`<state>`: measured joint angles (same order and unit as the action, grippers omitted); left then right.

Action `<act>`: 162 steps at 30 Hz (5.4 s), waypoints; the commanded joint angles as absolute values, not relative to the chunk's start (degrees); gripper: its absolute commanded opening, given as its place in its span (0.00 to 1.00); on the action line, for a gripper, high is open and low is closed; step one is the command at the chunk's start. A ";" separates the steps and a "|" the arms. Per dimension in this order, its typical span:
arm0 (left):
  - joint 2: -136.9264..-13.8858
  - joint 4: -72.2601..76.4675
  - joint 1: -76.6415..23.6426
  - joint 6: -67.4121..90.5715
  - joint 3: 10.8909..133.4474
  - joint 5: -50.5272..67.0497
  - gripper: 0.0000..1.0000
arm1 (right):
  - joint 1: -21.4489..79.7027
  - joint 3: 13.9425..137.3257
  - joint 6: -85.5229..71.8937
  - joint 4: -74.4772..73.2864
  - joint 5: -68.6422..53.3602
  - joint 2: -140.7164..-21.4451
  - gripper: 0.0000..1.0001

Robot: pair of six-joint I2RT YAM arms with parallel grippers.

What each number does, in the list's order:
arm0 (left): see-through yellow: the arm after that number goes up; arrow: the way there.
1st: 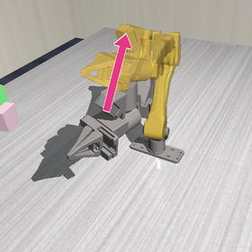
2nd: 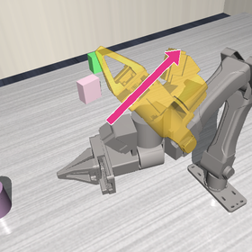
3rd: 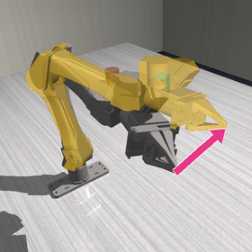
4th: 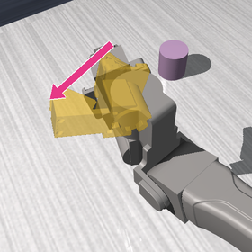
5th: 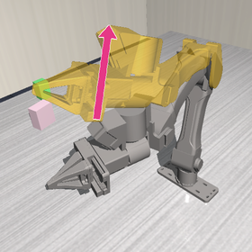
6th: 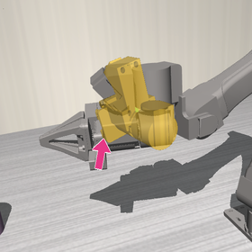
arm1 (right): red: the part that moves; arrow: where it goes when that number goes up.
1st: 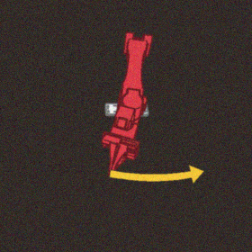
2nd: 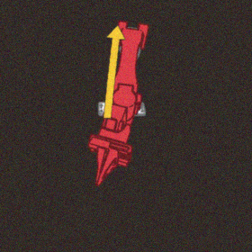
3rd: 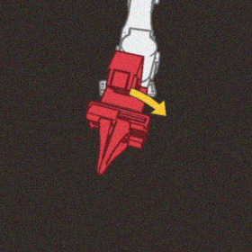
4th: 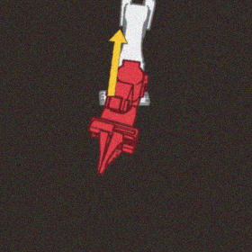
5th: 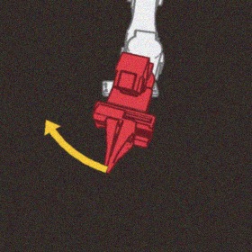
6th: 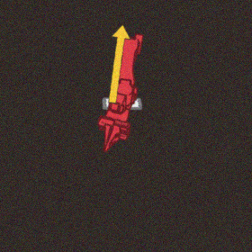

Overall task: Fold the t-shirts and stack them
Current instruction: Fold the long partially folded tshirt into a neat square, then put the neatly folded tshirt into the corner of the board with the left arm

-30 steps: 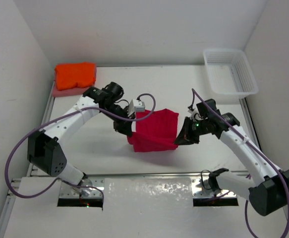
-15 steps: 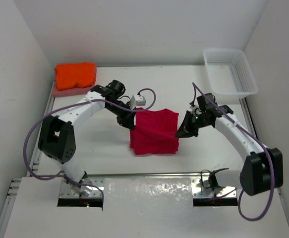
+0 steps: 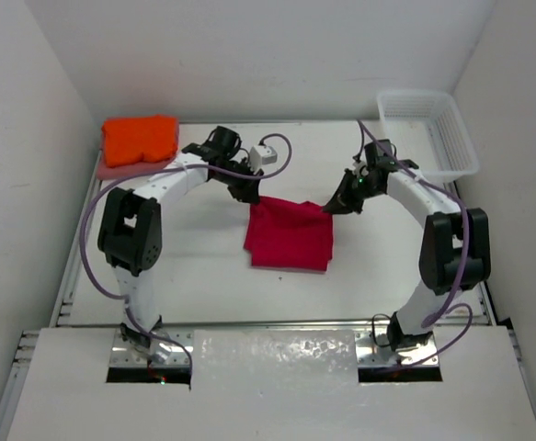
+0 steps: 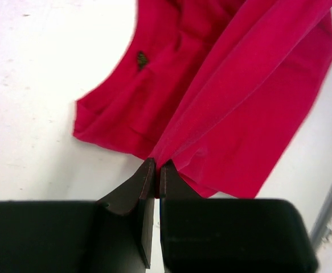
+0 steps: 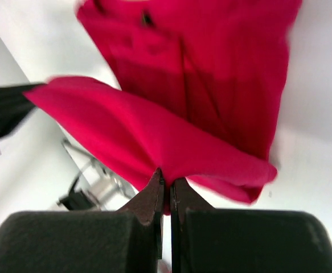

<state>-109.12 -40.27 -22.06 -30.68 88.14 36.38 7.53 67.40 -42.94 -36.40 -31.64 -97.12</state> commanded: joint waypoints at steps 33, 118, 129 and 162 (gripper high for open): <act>-117.84 -30.50 -21.52 -10.20 96.60 33.68 0.37 | 13.62 67.50 -31.28 -7.21 -19.16 -105.10 0.01; -137.29 -55.47 -5.01 -23.36 132.53 3.48 0.00 | 10.20 65.39 -22.85 -32.96 -8.79 -97.82 0.82; -131.48 -44.81 -4.75 -28.57 137.53 -8.18 0.00 | 10.20 62.67 -22.85 -34.28 -6.07 -95.10 0.82; -142.64 -32.17 20.13 -18.19 141.68 15.74 0.00 | 10.28 67.50 -20.74 -42.10 -1.85 -95.18 0.82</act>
<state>-139.61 -36.56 19.68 -18.55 139.98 13.61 10.11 64.51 -21.61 -41.01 -2.13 -94.78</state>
